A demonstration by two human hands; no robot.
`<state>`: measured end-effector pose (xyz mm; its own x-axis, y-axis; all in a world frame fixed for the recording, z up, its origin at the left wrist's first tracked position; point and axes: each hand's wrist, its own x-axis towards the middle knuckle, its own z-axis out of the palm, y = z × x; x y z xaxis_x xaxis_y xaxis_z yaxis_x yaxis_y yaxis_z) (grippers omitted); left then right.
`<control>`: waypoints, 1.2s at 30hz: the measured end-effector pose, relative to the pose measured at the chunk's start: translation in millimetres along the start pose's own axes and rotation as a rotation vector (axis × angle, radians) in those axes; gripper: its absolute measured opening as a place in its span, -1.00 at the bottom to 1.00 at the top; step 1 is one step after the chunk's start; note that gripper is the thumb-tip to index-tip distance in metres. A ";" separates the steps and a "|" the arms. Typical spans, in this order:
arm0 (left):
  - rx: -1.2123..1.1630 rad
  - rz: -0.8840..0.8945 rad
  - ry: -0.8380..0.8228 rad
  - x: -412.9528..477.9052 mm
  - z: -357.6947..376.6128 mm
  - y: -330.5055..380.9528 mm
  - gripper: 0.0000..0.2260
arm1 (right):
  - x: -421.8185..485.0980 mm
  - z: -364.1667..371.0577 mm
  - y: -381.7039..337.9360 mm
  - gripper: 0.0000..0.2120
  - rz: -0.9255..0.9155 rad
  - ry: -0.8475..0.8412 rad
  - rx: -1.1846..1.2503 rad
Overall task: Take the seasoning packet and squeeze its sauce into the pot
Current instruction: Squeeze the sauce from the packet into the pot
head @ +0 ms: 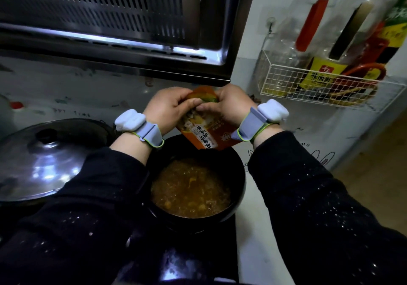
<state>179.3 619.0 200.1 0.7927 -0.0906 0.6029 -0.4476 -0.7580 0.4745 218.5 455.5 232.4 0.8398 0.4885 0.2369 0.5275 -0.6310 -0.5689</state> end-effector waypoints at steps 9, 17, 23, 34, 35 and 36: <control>-0.130 -0.083 0.128 2.7 13.1 -7.7 -0.82 | -3.5 10.2 21.1 -0.78 0.126 -0.003 0.218; -0.242 -0.168 0.149 5.5 17.1 -14.2 -0.81 | -5.4 19.0 42.5 -0.81 0.177 0.028 0.142; -0.265 -0.197 0.166 3.9 20.4 -17.4 -0.83 | -5.3 26.7 49.3 -0.84 0.217 0.104 0.134; -0.412 -0.289 0.172 1.2 13.4 -15.8 -0.91 | -2.7 25.0 50.4 -0.75 0.201 0.049 0.027; -0.415 -0.287 0.177 0.5 13.5 -15.4 -0.92 | -2.9 25.1 50.3 -0.75 0.209 0.042 0.031; -0.421 -0.287 0.181 -0.1 13.6 -14.8 -0.93 | -3.5 25.3 49.9 -0.75 0.219 0.032 0.039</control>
<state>191.5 621.5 184.3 0.8399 0.2228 0.4949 -0.3807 -0.4081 0.8298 238.7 437.6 183.3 0.9376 0.3229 0.1291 0.3277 -0.6960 -0.6389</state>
